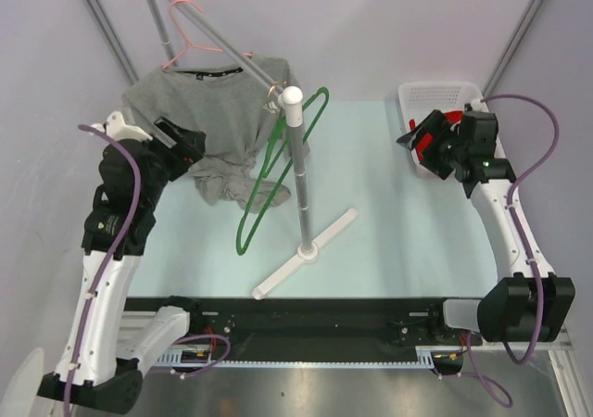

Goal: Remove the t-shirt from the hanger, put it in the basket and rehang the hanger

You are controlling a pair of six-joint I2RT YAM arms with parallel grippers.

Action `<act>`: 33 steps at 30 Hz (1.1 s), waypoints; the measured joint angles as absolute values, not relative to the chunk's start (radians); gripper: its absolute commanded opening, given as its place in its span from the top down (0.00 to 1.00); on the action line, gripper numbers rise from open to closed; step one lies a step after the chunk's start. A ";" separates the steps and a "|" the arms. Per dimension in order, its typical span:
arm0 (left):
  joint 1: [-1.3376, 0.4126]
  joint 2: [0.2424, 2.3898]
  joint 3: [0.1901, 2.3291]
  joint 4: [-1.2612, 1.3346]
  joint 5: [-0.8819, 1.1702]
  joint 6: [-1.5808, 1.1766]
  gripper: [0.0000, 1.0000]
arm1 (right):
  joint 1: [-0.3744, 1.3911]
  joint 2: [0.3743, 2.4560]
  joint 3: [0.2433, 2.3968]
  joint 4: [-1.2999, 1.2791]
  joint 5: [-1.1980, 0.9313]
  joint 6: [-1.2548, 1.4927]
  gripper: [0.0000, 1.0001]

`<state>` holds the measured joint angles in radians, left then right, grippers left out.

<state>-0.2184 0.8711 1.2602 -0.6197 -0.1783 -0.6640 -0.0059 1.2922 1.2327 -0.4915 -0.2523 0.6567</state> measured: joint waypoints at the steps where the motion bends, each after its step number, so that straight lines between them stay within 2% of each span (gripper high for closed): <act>1: -0.175 0.882 1.260 -0.599 -0.140 -0.680 0.17 | 0.003 1.280 1.205 -0.489 -0.252 0.658 0.00; 7: -0.052 0.965 1.266 -0.421 0.039 -0.737 0.26 | 0.090 1.222 1.119 -0.473 -0.279 0.656 0.01; 11: -0.020 1.057 1.332 -0.333 0.093 -0.745 0.41 | 0.139 1.174 1.086 -0.459 -0.324 0.653 0.00; 20: 0.049 1.227 1.438 -0.140 0.140 -0.782 0.60 | 0.154 1.095 1.007 -0.461 -0.358 0.639 0.00; 25: 0.049 1.384 1.667 -0.089 0.159 -0.701 0.64 | 0.154 1.006 0.978 -0.467 -0.360 0.638 0.00; 28: 0.049 1.431 1.733 -0.081 0.154 -0.644 0.64 | 0.154 0.955 0.961 -0.471 -0.356 0.640 0.00; 33: 0.049 1.484 1.787 -0.093 0.140 -0.534 0.56 | 0.154 0.915 0.955 -0.488 -0.353 0.651 0.00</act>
